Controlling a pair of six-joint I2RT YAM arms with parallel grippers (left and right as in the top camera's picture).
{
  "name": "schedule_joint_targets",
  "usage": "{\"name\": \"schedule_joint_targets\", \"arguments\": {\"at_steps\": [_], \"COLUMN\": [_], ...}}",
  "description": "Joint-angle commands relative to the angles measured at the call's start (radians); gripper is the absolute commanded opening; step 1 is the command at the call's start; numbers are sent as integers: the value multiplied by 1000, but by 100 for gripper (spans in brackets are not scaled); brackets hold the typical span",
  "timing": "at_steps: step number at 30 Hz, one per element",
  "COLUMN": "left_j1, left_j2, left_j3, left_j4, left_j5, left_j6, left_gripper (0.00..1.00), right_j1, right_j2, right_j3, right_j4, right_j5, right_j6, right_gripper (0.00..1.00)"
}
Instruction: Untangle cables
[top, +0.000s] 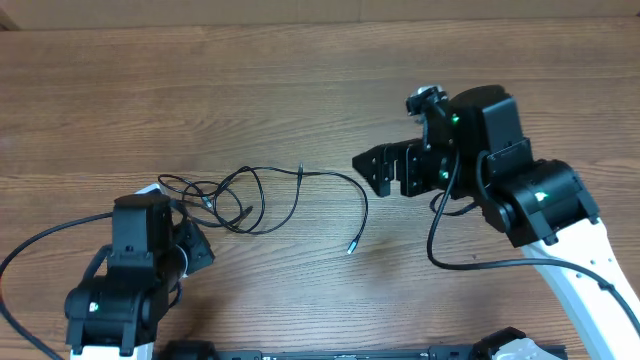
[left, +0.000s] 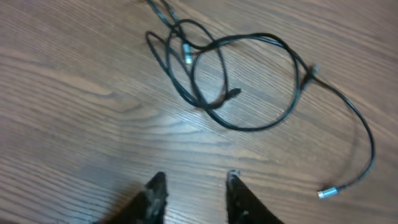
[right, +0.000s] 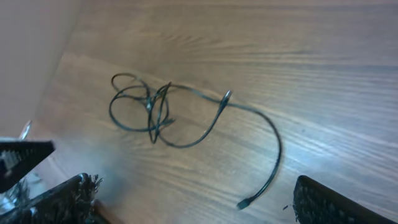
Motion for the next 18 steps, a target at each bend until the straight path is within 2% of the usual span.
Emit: {"name": "schedule_joint_targets", "arguments": {"at_steps": [1,4,14,18], "left_j1": [-6,-5,-5,-5], "left_j2": [24,63,230,300], "left_j3": [-20,-52,-132,-156], "left_j4": [6,33,102,149], "left_j5": [-101,-178,-248,-270], "left_j6": [-161,-283,-578,-576], "left_gripper": [34,36,37,39], "right_j1": [23,50,133,160], "right_j2": [-3,-3,-51,-92], "right_j3": [20,20,20,20], "right_j4": [-11,-31,14,34], "right_j5": [-29,-87,-134,-134], "right_j6": [9,9,10,13], "right_gripper": [100,100,100,100]}}
